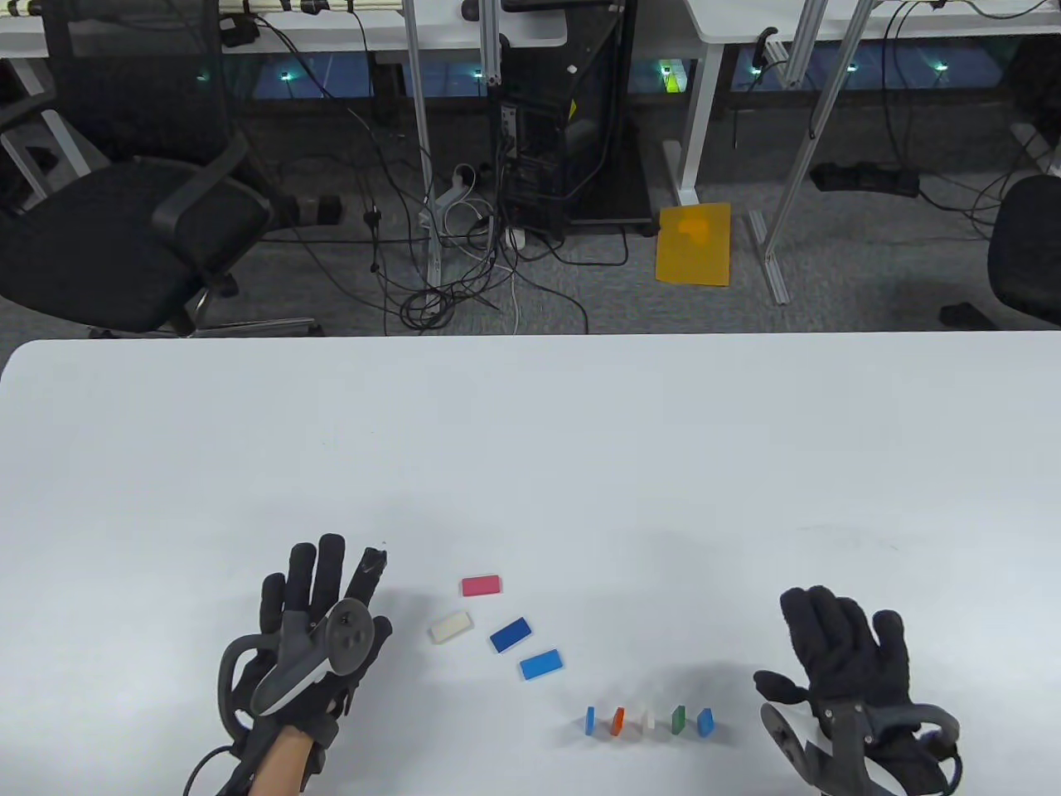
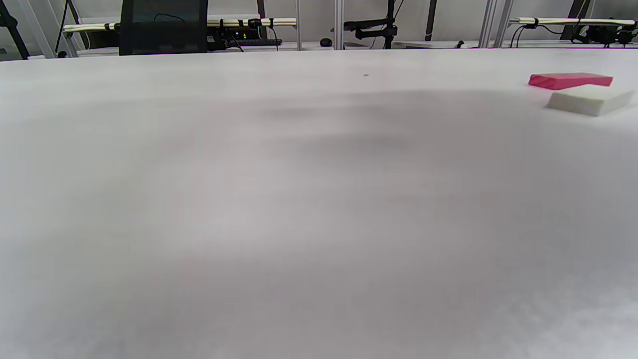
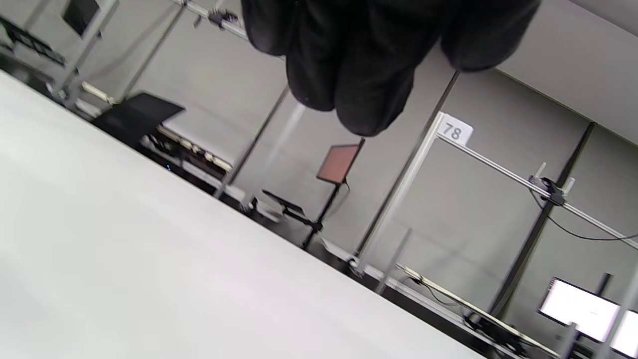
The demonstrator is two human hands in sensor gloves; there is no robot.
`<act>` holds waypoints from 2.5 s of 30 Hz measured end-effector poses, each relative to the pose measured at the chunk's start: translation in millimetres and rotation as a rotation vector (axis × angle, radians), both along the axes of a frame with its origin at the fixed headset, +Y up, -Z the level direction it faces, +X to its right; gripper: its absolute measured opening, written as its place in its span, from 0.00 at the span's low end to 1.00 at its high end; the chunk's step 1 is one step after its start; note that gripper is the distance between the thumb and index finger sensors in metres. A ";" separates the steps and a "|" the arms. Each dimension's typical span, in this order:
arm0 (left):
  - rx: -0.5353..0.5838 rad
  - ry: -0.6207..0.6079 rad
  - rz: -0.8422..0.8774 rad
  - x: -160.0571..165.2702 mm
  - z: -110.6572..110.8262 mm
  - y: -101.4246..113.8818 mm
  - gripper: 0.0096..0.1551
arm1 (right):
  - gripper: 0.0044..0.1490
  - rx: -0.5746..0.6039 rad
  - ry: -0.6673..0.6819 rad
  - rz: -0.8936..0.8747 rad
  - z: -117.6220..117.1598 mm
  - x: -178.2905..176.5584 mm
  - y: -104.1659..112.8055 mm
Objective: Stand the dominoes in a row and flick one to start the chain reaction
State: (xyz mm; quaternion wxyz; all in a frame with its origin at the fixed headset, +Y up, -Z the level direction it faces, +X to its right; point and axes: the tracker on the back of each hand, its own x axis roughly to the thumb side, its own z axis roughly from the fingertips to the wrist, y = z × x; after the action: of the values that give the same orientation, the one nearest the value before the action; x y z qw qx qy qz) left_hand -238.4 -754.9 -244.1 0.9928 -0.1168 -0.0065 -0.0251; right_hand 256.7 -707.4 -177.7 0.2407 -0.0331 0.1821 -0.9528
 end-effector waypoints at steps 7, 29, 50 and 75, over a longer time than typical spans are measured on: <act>0.010 -0.028 0.011 6.2 1.7 2.1 0.43 | 0.68 -0.057 -0.129 -0.132 -14.8 22.1 -14.9; 0.260 -0.547 -0.023 168.2 30.3 42.4 0.35 | 0.68 -0.168 -0.051 -0.061 -19.8 12.6 -34.3; 0.234 -0.580 -0.421 236.9 5.0 -6.6 0.36 | 0.67 -0.156 0.000 0.020 -20.7 2.2 -36.6; 0.361 -0.607 -0.034 159.9 38.2 29.5 0.22 | 0.66 -0.188 0.018 0.020 -19.8 -1.3 -41.6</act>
State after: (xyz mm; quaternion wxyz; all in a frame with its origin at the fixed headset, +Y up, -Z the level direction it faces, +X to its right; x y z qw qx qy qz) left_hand -78.5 -725.4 -205.9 0.9497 0.0732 -0.2949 -0.0762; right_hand 255.3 -749.0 -197.5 0.2442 -0.0658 0.0939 -0.9629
